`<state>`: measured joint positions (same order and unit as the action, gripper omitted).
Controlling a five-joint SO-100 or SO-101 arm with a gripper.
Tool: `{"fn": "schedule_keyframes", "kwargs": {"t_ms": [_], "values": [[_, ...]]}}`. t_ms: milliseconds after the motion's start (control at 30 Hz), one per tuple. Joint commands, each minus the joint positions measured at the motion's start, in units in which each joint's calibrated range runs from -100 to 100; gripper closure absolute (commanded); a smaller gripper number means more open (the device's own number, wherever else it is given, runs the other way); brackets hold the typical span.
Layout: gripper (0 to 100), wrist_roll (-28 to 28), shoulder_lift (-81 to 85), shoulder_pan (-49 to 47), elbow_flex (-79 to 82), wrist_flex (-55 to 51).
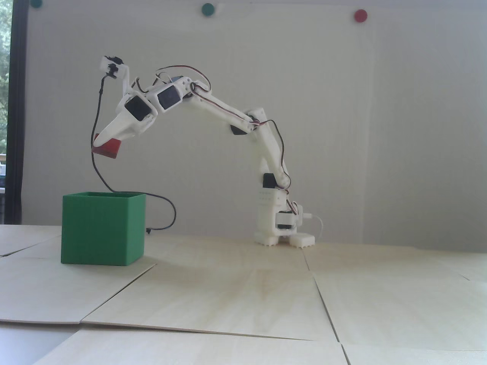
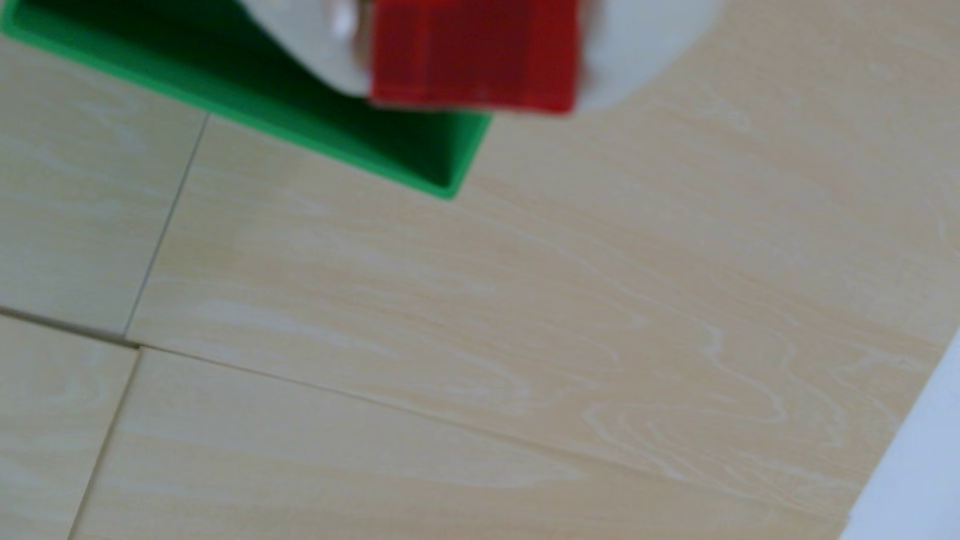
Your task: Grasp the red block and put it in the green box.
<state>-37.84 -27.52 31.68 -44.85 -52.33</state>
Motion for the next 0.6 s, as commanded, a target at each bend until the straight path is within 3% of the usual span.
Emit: {"fn": "schedule_keyframes", "kwargs": {"t_ms": [0, 467, 567], "values": [[87, -1.8, 1.7, 0.7, -5.4, 0.2], [87, -1.5, 3.3, -2.4, -5.4, -0.4], [91, -0.3, 13.7, -7.7, -0.8, -3.9]]}}
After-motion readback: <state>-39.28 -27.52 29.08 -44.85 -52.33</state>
